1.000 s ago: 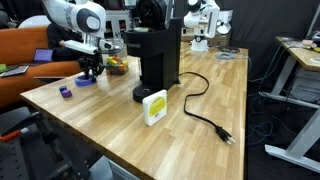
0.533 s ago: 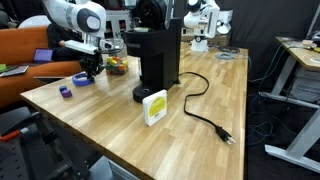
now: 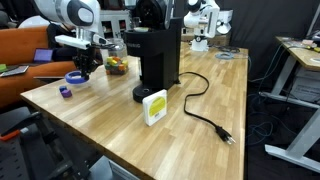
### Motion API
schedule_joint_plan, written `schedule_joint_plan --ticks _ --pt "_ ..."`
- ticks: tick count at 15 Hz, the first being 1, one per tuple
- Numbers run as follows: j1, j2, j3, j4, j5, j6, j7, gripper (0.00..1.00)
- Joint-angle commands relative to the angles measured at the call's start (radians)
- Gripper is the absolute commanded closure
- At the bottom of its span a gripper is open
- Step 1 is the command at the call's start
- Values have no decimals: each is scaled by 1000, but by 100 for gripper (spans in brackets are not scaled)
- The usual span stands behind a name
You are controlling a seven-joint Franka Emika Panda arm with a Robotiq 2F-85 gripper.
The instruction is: Move the blue masking tape from the left to the right
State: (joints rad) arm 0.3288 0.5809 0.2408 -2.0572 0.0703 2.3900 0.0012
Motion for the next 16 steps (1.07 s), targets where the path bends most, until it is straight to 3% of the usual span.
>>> schedule_joint_plan --ticks 1,5,16 --pt "-12 -126 7 -122 4 43 32 96" --pt "-21 -254 -3 -234 13 59 92 96" --pt "-122 -545 -52 -558 167 167 211 96"
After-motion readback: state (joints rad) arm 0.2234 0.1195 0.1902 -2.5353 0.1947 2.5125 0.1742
